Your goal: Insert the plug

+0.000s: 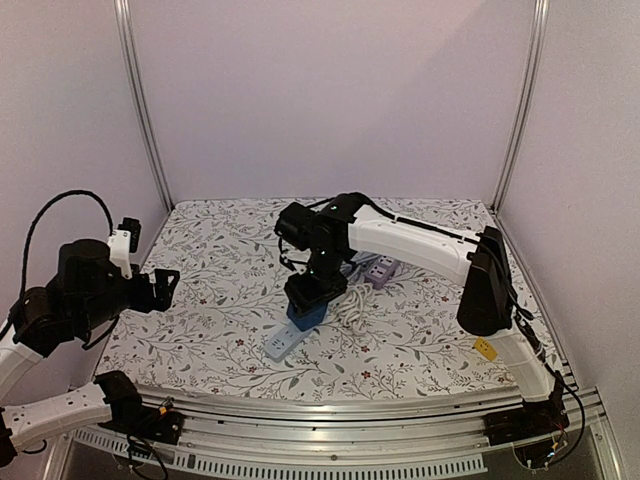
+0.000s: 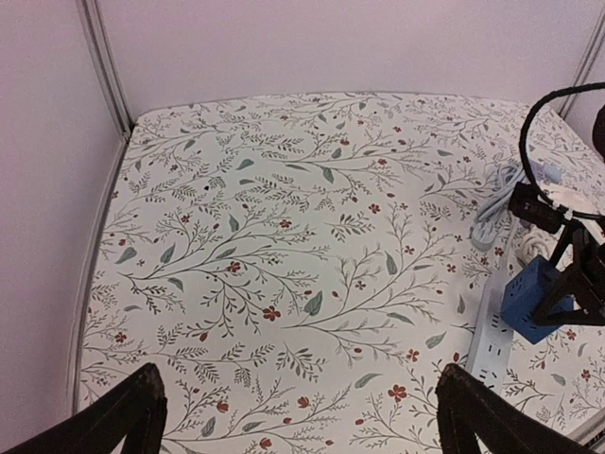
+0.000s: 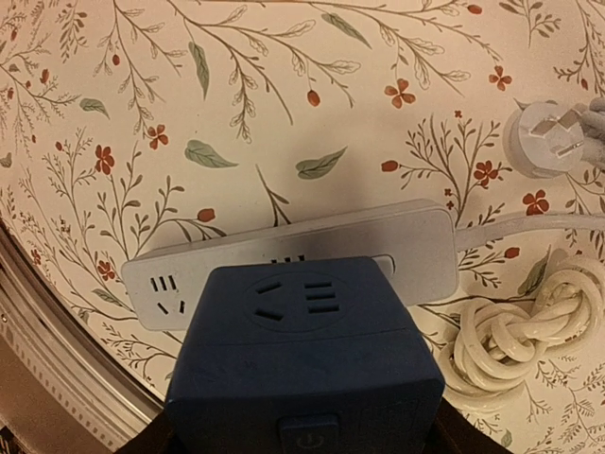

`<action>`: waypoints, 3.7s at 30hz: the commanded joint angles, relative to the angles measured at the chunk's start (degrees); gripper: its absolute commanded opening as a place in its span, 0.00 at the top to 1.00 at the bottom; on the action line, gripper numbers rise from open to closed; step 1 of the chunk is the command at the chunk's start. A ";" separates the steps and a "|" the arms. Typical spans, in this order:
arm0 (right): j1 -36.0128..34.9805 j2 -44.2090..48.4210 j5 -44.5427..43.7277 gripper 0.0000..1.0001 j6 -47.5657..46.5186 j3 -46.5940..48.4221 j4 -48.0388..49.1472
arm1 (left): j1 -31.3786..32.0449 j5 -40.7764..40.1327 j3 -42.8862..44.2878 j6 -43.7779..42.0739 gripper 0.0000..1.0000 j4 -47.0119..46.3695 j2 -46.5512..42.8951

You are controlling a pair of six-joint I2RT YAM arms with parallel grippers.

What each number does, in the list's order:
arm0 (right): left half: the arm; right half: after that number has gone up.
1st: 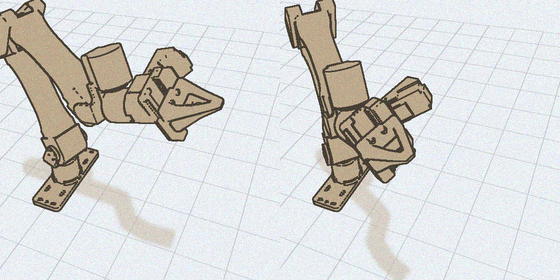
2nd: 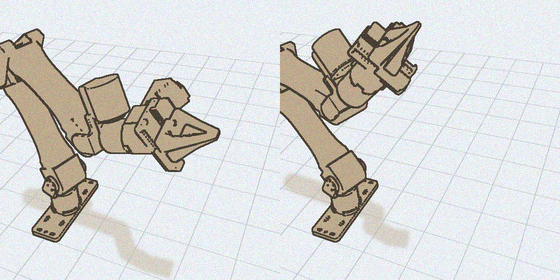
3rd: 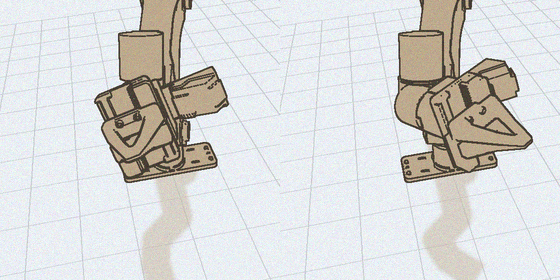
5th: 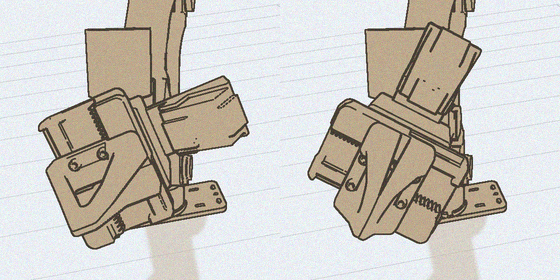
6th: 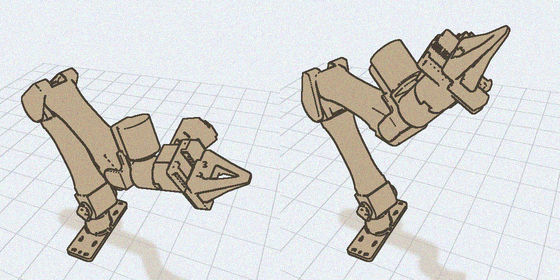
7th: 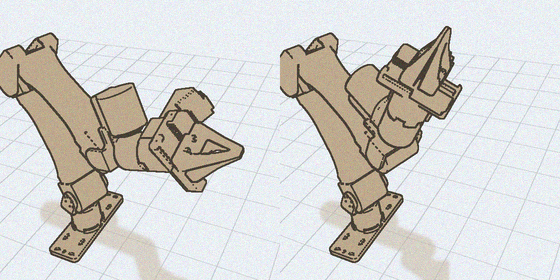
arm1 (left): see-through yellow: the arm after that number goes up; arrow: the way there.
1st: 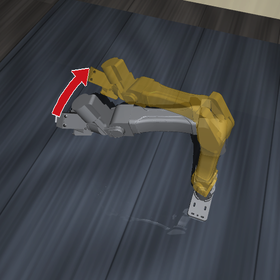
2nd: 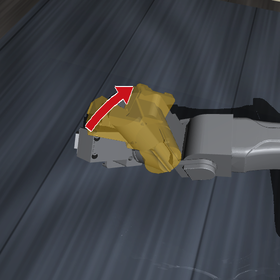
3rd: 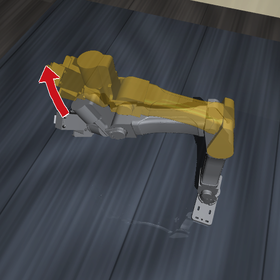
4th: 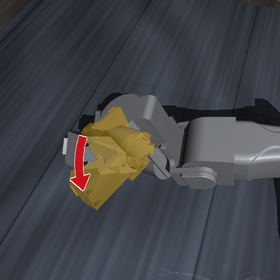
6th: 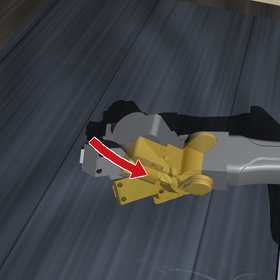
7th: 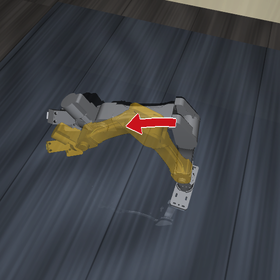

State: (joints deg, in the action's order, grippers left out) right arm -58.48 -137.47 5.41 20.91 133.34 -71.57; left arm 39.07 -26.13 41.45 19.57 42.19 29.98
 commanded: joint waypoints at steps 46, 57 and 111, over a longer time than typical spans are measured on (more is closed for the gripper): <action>-1.95 -4.69 -6.59 1.00 -0.91 2.19 -3.53 | -7.20 5.30 -1.10 -1.30 0.00 -2.13 1.32; -2.48 -5.51 -12.09 1.00 -3.88 2.19 -7.24 | -7.43 5.52 -1.07 -1.35 0.00 -2.20 1.41; -0.84 -4.64 -12.90 1.00 -6.00 -1.28 -18.54 | -7.88 5.77 -0.84 -1.29 0.01 -2.16 2.35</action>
State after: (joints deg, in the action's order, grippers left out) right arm -61.17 -137.71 -6.79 12.58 131.44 -74.56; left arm 32.01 -20.38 41.28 18.68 40.95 31.92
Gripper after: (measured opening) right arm 0.633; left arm 0.995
